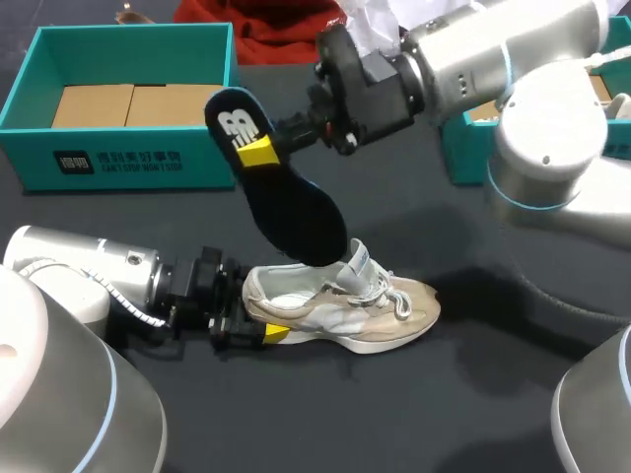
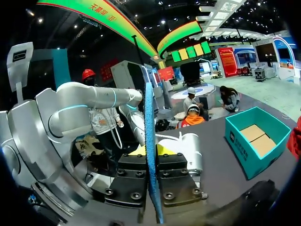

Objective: Take the shoe out of the shoebox, open the shoe tongue, remove and reinsert the insole, then place the shoe into the shoebox

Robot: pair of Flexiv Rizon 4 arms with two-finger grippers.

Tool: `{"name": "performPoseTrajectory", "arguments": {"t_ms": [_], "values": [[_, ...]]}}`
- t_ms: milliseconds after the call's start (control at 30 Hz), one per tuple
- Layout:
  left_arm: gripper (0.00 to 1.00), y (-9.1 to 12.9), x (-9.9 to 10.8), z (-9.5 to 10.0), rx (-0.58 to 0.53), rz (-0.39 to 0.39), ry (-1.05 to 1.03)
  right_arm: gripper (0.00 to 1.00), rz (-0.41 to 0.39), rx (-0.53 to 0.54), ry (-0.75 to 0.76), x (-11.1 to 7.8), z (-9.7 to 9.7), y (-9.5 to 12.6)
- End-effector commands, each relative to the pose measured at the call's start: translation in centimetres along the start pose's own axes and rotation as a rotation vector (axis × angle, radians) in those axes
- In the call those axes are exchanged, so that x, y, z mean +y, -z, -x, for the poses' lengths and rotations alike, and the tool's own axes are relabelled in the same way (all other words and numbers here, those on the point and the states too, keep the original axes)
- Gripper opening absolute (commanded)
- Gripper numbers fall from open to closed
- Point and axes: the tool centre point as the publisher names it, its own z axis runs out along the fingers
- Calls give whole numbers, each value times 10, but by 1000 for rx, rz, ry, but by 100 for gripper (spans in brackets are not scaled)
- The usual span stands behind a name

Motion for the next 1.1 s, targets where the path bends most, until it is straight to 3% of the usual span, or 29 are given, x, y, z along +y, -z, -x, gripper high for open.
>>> {"name": "performPoseTrajectory", "arguments": {"t_ms": [33,333,367,500,600,700,1100], "values": [[0,1,4,0,-1,1,0,0,78,-8,-12,-10,-28,54],[0,1,4,0,-1,1,0,0,78,-8,-12,-10,-28,54],[0,1,4,0,-1,1,0,0,118,-23,-16,-11,-30,59],[0,1,4,0,-1,1,0,0,155,-150,-48,-1,-58,91],[0,1,4,0,-1,1,0,0,197,-171,-82,5,-73,106],[0,1,4,0,-1,1,0,0,178,-202,-111,12,-83,117],[0,1,4,0,-1,1,0,0,182,-201,-106,11,-84,117]]}}
